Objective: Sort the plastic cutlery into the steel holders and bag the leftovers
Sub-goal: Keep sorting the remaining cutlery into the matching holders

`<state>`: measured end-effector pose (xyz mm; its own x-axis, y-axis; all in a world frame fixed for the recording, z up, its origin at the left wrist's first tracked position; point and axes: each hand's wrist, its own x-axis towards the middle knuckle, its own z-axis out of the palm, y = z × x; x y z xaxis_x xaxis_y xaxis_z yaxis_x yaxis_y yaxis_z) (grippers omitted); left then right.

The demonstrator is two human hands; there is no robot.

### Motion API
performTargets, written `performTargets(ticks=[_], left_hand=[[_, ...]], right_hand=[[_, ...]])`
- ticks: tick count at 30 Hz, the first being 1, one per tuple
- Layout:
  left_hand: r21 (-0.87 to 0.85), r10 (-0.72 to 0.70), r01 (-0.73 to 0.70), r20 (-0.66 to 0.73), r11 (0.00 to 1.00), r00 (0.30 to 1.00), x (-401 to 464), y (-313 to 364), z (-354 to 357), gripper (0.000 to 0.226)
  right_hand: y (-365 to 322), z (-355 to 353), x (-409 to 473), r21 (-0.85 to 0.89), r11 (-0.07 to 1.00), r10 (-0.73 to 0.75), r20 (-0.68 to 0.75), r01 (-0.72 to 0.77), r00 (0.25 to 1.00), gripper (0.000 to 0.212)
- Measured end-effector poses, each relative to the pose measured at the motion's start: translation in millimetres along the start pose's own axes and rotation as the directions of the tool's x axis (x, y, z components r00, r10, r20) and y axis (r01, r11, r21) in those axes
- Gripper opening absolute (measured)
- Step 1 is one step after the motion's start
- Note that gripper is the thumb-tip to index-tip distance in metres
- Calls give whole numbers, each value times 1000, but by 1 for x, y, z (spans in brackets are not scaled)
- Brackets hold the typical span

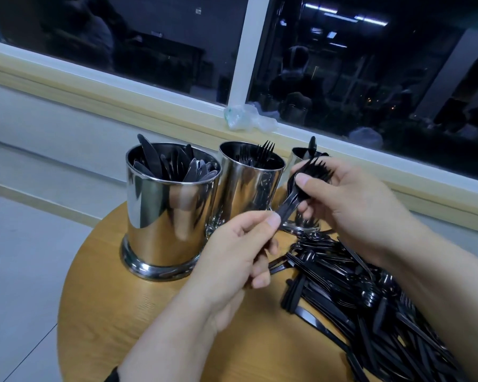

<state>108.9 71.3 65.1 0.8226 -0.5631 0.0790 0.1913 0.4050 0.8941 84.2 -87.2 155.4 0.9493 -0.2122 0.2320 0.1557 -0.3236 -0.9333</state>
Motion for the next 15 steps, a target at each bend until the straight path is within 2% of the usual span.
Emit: performTargets(ticks=[4, 8, 11, 15], left_hand=[[-1, 52, -53, -108, 999, 993, 2, 3, -7, 23], [44, 79, -73, -179, 996, 981, 6, -1, -14, 26], [33, 50, -44, -207, 998, 977, 7, -1, -15, 25], [34, 28, -21, -235, 999, 972, 9, -1, -17, 25]], right_hand=[[-30, -10, 27, -79, 986, -157, -149, 146, 976, 11], [-53, -14, 65, -258, 925, -347, -272, 279, 898, 13], [-54, -2, 92, -372, 884, -397, -273, 285, 876, 14], [-40, 18, 122, -469, 860, -346, -251, 199, 904, 13]])
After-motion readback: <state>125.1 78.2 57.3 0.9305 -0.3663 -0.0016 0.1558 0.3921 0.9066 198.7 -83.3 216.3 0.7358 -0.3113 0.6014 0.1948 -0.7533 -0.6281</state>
